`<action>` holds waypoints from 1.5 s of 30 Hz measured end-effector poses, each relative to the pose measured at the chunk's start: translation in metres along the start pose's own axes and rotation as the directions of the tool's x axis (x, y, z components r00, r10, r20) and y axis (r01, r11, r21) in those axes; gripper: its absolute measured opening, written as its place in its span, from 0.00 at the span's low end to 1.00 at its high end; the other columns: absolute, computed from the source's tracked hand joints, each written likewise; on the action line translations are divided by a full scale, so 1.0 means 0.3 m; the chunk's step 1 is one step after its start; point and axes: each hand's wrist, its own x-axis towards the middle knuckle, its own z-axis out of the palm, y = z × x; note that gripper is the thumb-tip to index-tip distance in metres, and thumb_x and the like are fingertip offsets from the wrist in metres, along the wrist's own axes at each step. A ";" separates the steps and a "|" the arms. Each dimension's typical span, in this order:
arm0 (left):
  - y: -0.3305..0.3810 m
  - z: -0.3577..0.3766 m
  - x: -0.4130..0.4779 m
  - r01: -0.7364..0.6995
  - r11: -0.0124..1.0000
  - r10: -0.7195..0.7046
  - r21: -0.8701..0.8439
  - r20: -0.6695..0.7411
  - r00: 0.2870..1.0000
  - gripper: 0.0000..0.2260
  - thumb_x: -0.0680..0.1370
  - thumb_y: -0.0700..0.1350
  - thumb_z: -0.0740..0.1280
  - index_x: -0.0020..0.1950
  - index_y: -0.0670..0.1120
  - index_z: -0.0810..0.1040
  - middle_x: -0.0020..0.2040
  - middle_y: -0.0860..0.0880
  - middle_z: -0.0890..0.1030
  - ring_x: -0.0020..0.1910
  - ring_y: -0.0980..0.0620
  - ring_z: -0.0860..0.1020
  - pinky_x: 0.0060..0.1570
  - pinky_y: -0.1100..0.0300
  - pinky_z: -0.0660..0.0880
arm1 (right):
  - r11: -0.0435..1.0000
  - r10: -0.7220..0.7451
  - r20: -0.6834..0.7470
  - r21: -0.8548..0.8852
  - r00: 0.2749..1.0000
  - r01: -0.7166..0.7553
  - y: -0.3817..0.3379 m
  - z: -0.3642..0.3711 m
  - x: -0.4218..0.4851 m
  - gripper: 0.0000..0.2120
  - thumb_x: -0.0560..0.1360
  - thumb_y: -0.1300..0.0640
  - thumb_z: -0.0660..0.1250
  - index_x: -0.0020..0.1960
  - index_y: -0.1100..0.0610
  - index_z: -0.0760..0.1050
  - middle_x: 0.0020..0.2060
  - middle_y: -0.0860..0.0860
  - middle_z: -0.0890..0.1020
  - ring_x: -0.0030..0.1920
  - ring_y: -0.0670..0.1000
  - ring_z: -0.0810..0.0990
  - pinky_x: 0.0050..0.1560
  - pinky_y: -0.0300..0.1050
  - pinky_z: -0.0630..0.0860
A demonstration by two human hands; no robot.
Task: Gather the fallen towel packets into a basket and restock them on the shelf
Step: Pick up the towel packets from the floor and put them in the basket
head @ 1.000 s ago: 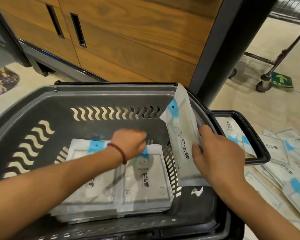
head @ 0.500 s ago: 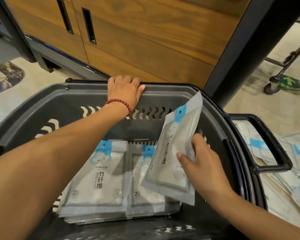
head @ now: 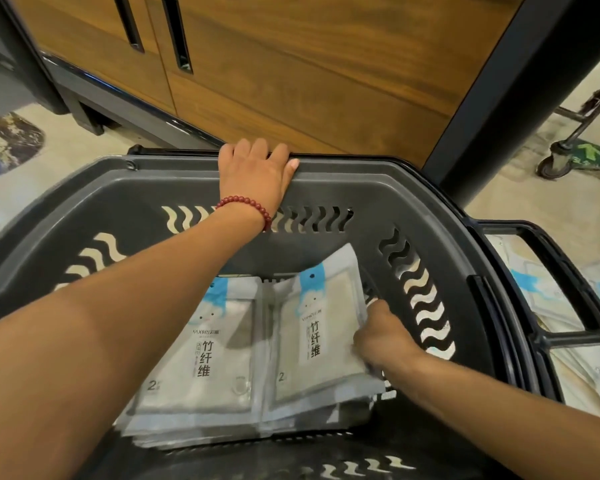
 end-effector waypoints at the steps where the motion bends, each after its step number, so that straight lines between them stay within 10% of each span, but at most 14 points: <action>1: -0.001 0.000 0.000 -0.003 1.000 0.003 0.001 -0.001 1.000 0.18 0.82 0.55 0.49 0.55 0.46 0.73 0.47 0.42 0.76 0.47 0.42 0.71 0.51 0.49 0.62 | 0.996 0.024 0.011 -0.088 1.000 -0.023 0.001 0.016 0.017 0.24 0.77 0.63 0.59 0.70 0.62 0.57 0.65 0.58 0.69 0.66 0.57 0.70 0.62 0.47 0.69; 8: -0.004 0.009 0.002 -0.018 1.000 0.018 -0.001 -0.020 1.000 0.19 0.82 0.55 0.48 0.55 0.45 0.72 0.47 0.42 0.74 0.47 0.43 0.70 0.52 0.49 0.62 | 0.649 -0.230 0.496 -0.563 0.837 0.512 0.000 0.232 0.050 0.39 0.75 0.49 0.66 0.77 0.54 0.46 0.77 0.54 0.45 0.75 0.58 0.49 0.73 0.54 0.55; 15: -0.004 0.022 0.002 -0.027 1.000 0.027 0.007 -0.039 0.999 0.20 0.82 0.55 0.46 0.55 0.45 0.71 0.47 0.43 0.74 0.48 0.43 0.69 0.53 0.49 0.62 | 0.422 -0.056 0.680 -0.648 0.731 0.635 0.063 0.357 0.198 0.38 0.77 0.56 0.63 0.77 0.48 0.43 0.76 0.52 0.39 0.76 0.63 0.48 0.71 0.60 0.59; 24: -0.017 0.056 0.003 -0.031 0.999 0.031 0.006 -0.038 0.999 0.21 0.82 0.56 0.45 0.58 0.45 0.71 0.47 0.43 0.73 0.47 0.43 0.69 0.51 0.49 0.61 | 0.374 0.034 0.731 -0.641 0.681 0.670 0.038 0.390 0.218 0.32 0.79 0.53 0.60 0.77 0.54 0.48 0.77 0.56 0.42 0.75 0.66 0.41 0.73 0.64 0.52; 28: -0.026 0.065 -0.015 -0.026 1.000 0.027 0.016 -0.009 1.000 0.21 0.82 0.56 0.46 0.59 0.46 0.72 0.49 0.43 0.74 0.48 0.43 0.70 0.51 0.49 0.61 | 0.645 -0.084 0.646 -0.546 0.759 0.535 -0.028 0.225 0.183 0.26 0.79 0.51 0.60 0.74 0.56 0.60 0.74 0.55 0.62 0.72 0.56 0.62 0.68 0.48 0.61; 33: -0.021 0.011 -0.004 0.016 0.999 -0.008 -0.034 0.213 0.977 0.20 0.81 0.56 0.51 0.70 0.49 0.66 0.61 0.43 0.74 0.61 0.42 0.69 0.64 0.47 0.60 | 0.743 -0.319 0.429 -0.441 0.845 0.504 -0.036 -0.008 0.026 0.23 0.79 0.50 0.60 0.72 0.52 0.64 0.70 0.51 0.68 0.69 0.51 0.67 0.64 0.40 0.64; 41: 0.174 -0.357 -0.343 0.014 0.877 0.221 -0.480 0.430 0.875 0.16 0.77 0.52 0.63 0.63 0.49 0.75 0.58 0.49 0.79 0.56 0.49 0.77 0.56 0.57 0.72 | 0.558 -0.645 0.054 -0.649 0.762 0.518 0.175 -0.144 -0.388 0.14 0.80 0.48 0.52 0.48 0.53 0.74 0.46 0.53 0.81 0.49 0.57 0.78 0.49 0.49 0.72; 45: 0.279 -0.446 -0.635 0.001 0.851 0.317 -0.525 0.516 0.796 0.13 0.78 0.56 0.61 0.51 0.50 0.80 0.50 0.50 0.82 0.50 0.50 0.78 0.49 0.61 0.71 | 0.571 -0.702 -0.060 -0.643 0.709 0.511 0.278 -0.119 -0.503 0.23 0.76 0.38 0.47 0.49 0.51 0.75 0.44 0.49 0.80 0.49 0.53 0.77 0.61 0.49 0.66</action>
